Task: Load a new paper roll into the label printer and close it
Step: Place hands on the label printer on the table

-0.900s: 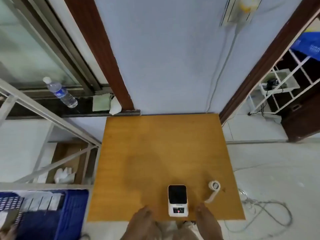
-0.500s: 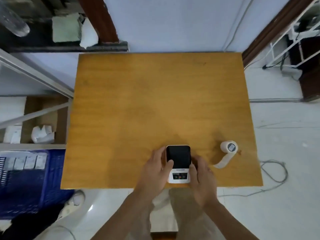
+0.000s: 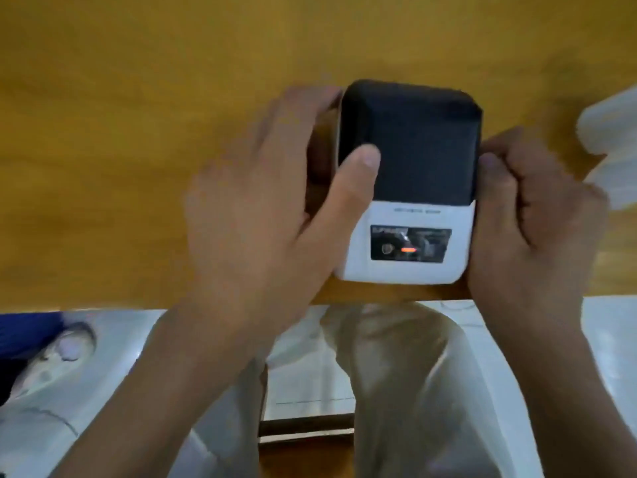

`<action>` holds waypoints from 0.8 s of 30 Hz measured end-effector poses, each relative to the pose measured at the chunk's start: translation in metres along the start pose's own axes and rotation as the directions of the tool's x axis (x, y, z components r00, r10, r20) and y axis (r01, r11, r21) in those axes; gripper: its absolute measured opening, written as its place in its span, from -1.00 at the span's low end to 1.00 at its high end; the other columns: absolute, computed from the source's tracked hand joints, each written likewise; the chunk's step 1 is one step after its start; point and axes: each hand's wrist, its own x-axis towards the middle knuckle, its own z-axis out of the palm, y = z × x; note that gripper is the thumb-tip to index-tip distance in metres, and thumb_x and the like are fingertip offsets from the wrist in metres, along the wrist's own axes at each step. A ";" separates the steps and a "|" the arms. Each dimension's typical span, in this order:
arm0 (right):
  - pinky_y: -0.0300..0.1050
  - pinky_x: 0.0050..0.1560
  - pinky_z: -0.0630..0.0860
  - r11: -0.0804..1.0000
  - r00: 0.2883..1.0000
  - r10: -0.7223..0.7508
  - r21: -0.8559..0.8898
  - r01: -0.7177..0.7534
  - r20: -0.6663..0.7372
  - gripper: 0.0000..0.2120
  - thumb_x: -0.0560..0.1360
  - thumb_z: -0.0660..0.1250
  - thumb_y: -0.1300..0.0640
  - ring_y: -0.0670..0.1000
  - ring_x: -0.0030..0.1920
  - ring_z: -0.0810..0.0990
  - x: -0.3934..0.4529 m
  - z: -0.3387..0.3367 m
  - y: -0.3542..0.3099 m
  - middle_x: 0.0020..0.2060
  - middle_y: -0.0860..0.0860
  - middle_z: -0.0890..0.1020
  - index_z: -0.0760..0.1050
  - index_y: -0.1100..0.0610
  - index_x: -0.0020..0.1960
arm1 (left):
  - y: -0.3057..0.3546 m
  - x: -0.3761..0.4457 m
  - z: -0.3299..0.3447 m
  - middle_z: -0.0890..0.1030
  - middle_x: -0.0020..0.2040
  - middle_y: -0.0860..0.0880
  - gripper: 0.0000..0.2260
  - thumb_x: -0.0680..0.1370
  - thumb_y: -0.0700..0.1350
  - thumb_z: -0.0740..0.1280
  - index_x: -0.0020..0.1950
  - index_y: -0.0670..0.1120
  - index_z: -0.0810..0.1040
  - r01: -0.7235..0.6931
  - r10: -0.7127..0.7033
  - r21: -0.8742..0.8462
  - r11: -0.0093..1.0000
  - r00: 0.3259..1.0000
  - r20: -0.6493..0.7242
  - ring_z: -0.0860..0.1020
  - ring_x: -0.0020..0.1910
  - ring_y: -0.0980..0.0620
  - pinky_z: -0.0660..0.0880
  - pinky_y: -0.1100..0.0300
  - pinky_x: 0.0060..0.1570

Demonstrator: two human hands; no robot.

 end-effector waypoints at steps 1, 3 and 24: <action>0.10 -0.39 0.39 1.000 1.000 -0.003 0.014 0.003 0.001 -0.72 0.70 0.13 0.15 0.12 -0.39 0.50 -0.001 0.001 0.003 -0.39 0.10 0.56 0.54 0.13 -0.09 | -0.002 -0.001 0.000 0.66 0.02 0.07 -0.56 0.70 0.17 0.10 0.47 -0.01 0.48 -0.015 0.015 0.006 1.000 1.000 -0.004 0.62 -0.08 0.04 0.51 -0.04 -0.16; 0.15 -0.33 0.46 0.998 1.000 0.002 0.055 -0.002 0.010 -0.70 0.71 0.14 0.08 0.10 -0.34 0.55 -0.002 0.001 0.006 -0.37 0.06 0.59 0.54 0.13 -0.10 | -0.004 -0.001 0.002 0.68 -0.09 0.06 -0.55 0.70 0.20 0.06 0.46 0.02 0.47 -0.051 0.051 0.002 0.999 0.999 -0.015 0.63 -0.15 0.05 0.52 -0.06 -0.20; -0.39 -0.48 0.39 0.930 0.990 -0.025 0.365 -0.029 0.141 -0.75 0.69 0.29 0.04 -0.14 -0.46 0.52 -0.024 -0.029 0.004 -0.25 -0.07 0.65 0.48 0.02 0.36 | 0.019 -0.049 0.004 0.61 0.40 -0.03 -0.60 0.71 0.10 0.20 0.52 0.00 0.44 -0.015 0.006 -0.068 0.998 0.991 -0.131 0.58 0.28 -0.01 0.41 0.18 0.08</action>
